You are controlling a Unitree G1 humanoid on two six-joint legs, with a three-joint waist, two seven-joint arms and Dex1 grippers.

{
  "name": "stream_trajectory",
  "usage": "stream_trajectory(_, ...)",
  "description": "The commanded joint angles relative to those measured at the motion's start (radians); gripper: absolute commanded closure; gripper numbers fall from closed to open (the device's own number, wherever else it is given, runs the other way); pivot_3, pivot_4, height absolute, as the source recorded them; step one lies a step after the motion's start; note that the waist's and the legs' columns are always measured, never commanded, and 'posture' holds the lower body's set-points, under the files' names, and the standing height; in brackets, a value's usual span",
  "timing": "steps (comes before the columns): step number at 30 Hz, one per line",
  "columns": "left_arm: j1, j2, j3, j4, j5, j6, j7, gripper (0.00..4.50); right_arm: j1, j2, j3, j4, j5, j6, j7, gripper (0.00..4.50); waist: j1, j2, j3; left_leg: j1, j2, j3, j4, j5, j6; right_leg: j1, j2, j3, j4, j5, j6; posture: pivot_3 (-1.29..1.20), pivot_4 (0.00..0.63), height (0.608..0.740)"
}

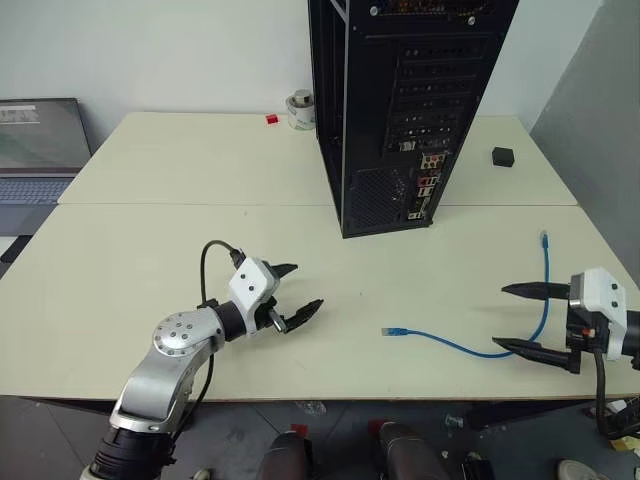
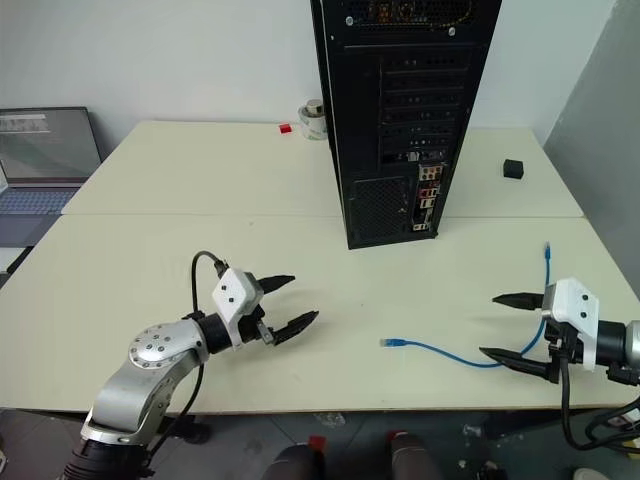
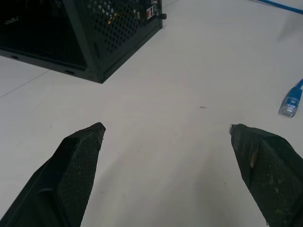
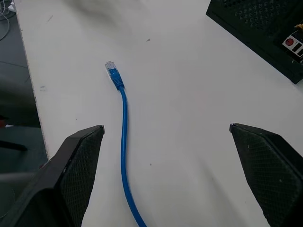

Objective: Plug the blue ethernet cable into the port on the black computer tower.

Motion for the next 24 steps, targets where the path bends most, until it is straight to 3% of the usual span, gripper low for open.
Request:
stream_trajectory(1,-0.006,0.014,-0.005,-0.029,-0.006,-0.029,-0.024,0.01,0.002,-0.006,-0.028,-0.004,-0.027,-0.032,0.016,0.0,0.0,0.0,0.0,0.0,0.0,0.0,0.0,0.0,0.0,0.0,0.0,0.0,0.0,0.0,0.0,0.0,0.15,0.74)
stream_trajectory(10,-0.002,0.022,-0.009,-0.035,0.0,-0.043,-0.032,0.01,-0.009,0.018,-0.019,-0.029,-0.029,-0.039,0.009,0.0,0.0,0.0,0.0,0.0,0.0,0.0,0.0,0.0,0.0,0.0,0.0,0.0,0.0,0.0,0.0,0.0,0.15,0.74)
stream_trajectory(24,0.033,0.03,-0.05,-0.114,-0.012,-0.002,-0.042,0.01,-0.07,0.033,0.049,-0.144,0.033,0.126,-0.031,0.0,-0.001,0.0,0.0,0.0,0.0,-0.001,0.0,0.0,0.0,0.0,0.0,0.0,0.0,0.0,0.0,0.0,0.15,0.74)
